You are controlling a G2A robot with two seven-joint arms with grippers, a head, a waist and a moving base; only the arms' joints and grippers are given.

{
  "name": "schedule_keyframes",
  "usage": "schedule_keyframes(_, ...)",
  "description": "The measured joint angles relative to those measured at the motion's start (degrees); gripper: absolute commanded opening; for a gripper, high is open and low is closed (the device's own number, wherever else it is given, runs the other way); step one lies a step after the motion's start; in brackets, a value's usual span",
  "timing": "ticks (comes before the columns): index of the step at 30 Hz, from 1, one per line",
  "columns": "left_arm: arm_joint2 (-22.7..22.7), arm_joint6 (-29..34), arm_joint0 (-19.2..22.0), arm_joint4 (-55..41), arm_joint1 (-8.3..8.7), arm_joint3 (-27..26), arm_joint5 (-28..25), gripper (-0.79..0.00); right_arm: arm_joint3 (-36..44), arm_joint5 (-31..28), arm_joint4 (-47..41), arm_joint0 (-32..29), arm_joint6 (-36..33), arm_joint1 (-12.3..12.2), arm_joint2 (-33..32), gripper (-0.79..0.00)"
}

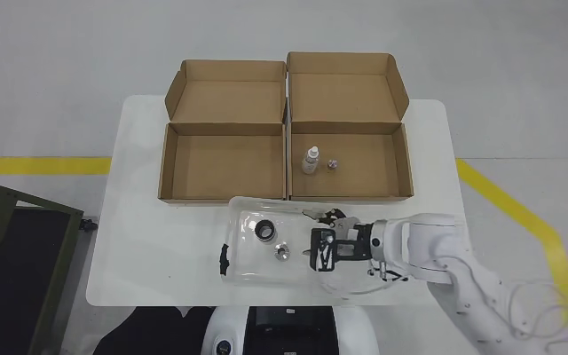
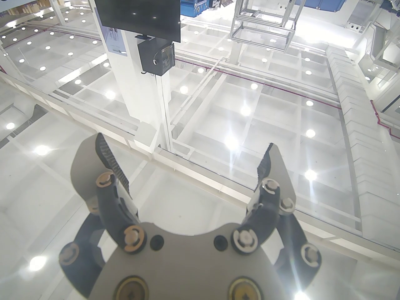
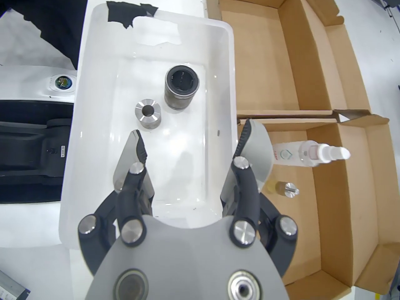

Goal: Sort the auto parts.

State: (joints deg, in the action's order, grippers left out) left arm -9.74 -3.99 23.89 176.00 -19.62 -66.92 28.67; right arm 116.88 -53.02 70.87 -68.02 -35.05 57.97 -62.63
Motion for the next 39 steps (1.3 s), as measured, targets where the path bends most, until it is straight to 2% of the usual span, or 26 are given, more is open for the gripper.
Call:
schedule_keyframes(13,0.0,0.0,0.0,0.0,0.00,0.0,0.0,0.000,-4.7,-0.3,3.1,4.0,-0.3,1.3,9.6,-0.259)
schedule_keyframes(22,0.0,0.0,0.0,0.0,0.00,0.0,0.0,0.000,-9.6,1.1,2.5,8.1,0.3,2.5,13.4,-0.249)
schedule_keyframes(31,0.0,0.0,0.0,0.0,0.00,0.0,0.0,0.000,-12.1,4.1,4.1,9.5,-0.4,3.4,16.5,-0.243)
schedule_keyframes(39,0.0,0.0,0.0,0.0,0.00,0.0,0.0,0.000,-13.7,4.0,3.8,10.1,-0.7,3.8,17.9,-0.305)
